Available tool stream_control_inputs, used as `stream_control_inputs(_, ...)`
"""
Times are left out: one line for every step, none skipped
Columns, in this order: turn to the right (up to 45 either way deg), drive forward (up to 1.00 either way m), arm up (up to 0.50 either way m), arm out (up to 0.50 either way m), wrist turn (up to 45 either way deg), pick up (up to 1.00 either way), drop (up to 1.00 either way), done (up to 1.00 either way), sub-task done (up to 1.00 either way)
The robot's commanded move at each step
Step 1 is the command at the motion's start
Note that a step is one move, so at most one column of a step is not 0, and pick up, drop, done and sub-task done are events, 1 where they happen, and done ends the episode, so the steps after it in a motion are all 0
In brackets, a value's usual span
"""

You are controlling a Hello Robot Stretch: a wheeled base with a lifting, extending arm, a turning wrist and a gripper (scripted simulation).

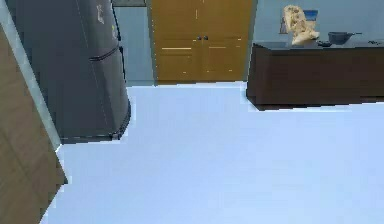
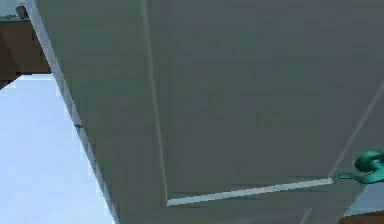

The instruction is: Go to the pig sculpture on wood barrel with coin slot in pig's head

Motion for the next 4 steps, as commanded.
stream_control_inputs(0.0, 0.20, 0.00, 0.00, 0.0, 0.00, 0.00, 0.00, 0.00)
stream_control_inputs(33.0, 0.00, 0.00, 0.00, 0.0, 0.00, 0.00, 0.00, 0.00)
stream_control_inputs(0.0, 0.40, 0.00, 0.00, 0.0, 0.00, 0.00, 0.00, 0.00)
stream_control_inputs(36.0, 0.00, 0.00, 0.00, 0.0, 0.00, 0.00, 0.00, 0.00)
